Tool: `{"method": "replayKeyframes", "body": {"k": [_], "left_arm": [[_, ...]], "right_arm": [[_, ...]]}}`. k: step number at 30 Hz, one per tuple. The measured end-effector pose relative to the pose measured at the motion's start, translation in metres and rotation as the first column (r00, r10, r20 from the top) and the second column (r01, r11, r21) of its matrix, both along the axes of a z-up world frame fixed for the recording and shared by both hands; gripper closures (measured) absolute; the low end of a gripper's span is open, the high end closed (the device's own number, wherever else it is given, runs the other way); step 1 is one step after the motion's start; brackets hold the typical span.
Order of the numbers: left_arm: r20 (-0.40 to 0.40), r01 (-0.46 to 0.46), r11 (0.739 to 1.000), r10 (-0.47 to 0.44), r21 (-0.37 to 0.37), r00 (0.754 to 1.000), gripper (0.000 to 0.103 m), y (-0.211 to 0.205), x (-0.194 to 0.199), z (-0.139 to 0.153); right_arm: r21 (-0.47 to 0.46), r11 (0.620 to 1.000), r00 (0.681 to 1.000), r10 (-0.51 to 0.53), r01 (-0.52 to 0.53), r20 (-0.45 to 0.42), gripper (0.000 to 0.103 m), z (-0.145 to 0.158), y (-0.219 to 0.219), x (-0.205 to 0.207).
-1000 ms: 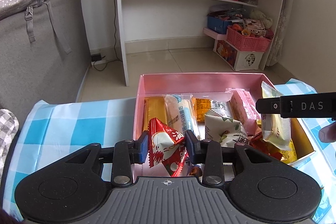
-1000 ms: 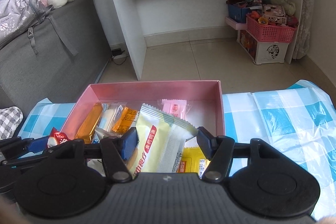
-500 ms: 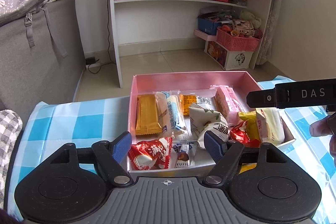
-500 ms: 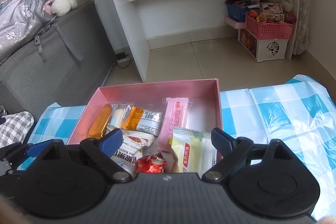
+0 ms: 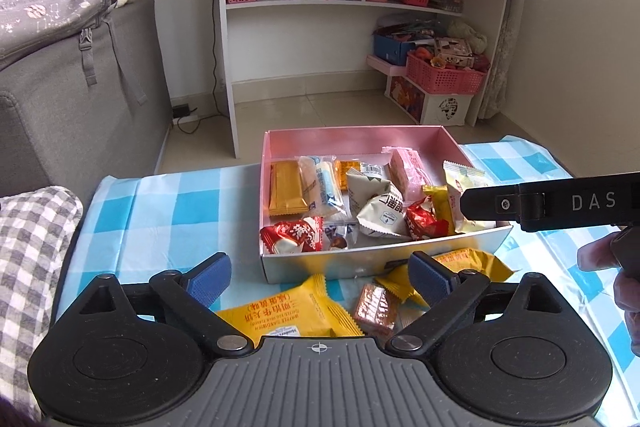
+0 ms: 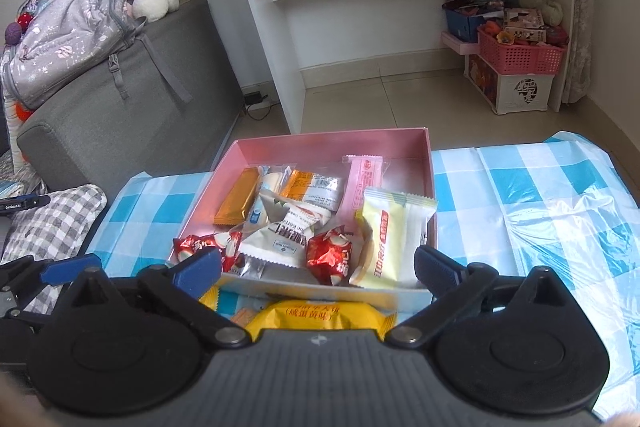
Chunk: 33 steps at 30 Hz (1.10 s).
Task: Organize snacks
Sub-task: 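Withdraw both tools from the box back over the remaining snacks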
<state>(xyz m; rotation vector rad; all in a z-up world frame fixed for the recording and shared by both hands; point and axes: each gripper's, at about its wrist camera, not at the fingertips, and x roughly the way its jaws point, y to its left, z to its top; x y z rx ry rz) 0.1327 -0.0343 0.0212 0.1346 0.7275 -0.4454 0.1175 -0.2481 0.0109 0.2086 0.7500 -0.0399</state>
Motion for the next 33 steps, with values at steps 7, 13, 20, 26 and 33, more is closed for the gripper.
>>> {"method": "replayKeyframes", "body": {"k": [7,13,20,26,33], "left_arm": [[-0.015,-0.017,1.0,0.017,0.004,1.0,0.003,0.013,-0.02,0.001],[-0.014,-0.043,0.999,0.043,0.013,0.999,0.002,0.03,-0.035,-0.012],[0.016,-0.024,0.999,0.024,0.042,1.0,0.001,0.042,-0.044,-0.041],[0.028,0.031,0.996,-0.033,0.081,0.999,0.001,0.044,-0.039,-0.061],[0.084,0.073,0.99,-0.083,0.117,0.993,0.001,0.043,-0.023,-0.072]], "right_arm": [[-0.006,1.0,1.0,0.019,-0.019,-0.004,0.0,0.001,0.01,-0.022],[0.008,1.0,1.0,0.026,-0.026,-0.014,0.0,-0.007,0.014,-0.037],[-0.045,0.997,0.997,0.069,-0.068,0.024,0.0,-0.014,0.019,-0.053],[-0.084,0.992,0.995,0.101,-0.099,0.019,0.0,-0.029,0.02,-0.059],[-0.076,0.986,0.989,0.145,-0.148,-0.039,0.0,-0.047,0.026,-0.06]]}}
